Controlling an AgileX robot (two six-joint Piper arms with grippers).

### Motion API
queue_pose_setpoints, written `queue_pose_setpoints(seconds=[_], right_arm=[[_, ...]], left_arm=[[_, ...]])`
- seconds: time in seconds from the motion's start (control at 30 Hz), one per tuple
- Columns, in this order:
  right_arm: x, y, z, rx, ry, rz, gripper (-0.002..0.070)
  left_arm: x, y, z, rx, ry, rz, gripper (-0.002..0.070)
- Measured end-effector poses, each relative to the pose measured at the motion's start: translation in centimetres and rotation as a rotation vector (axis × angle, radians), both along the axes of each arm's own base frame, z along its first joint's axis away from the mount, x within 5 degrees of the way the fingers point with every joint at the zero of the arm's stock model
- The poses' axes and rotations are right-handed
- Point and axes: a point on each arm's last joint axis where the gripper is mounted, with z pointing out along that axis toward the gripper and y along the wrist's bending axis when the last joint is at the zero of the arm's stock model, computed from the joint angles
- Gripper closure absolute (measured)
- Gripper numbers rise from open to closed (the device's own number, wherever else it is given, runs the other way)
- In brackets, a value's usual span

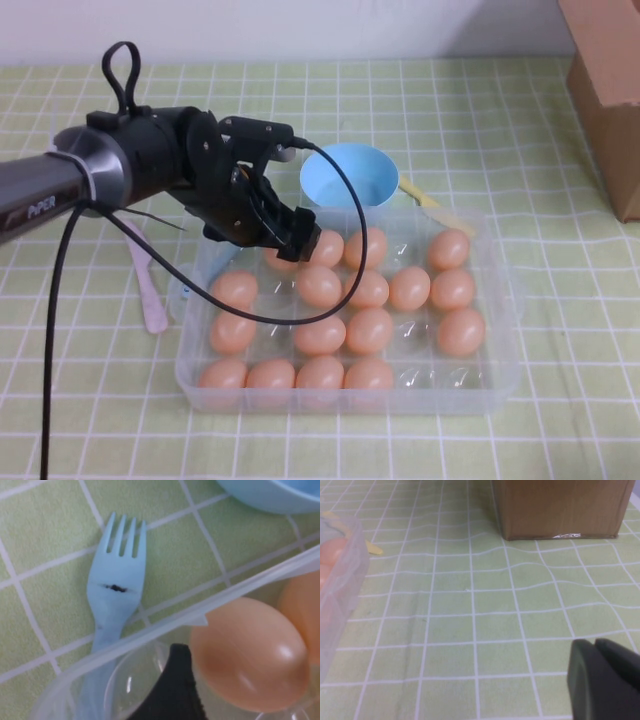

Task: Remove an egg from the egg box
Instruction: Pick up the egg from the plastic box

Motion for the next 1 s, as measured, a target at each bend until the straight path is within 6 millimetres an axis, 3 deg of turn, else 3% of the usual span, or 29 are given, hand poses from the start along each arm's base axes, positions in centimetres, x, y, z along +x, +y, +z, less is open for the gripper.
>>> queue_pose_setpoints(seconds=[0.2, 0.43, 0.73, 0.9, 1.0], right_arm=[[0.0, 0.0, 0.0, 0.000, 0.000, 0.000, 0.0694], [0.0, 0.0, 0.0, 0.000, 0.000, 0.000, 0.0694], [0.0, 0.0, 0.0, 0.000, 0.000, 0.000, 0.0694], [0.0, 0.0, 0.0, 0.000, 0.002, 0.000, 0.0694], [0.0, 0.0, 0.0, 0.000, 0.002, 0.000, 0.0694]], left_arm=[[0.2, -0.1, -0.7, -0.003, 0.014, 0.017, 0.0153], [0.4, -0.1, -0.9, -0.010, 0.002, 0.027, 0.0302], [0.3, -0.1, -0.7, -0.007, 0.011, 0.024, 0.0302], [-0.7, 0.3, 1.7, -0.008, 0.004, 0.001, 0.0302], [-1.9, 0.7, 4.6, -0.013, -0.030, -0.034, 0.0302]])
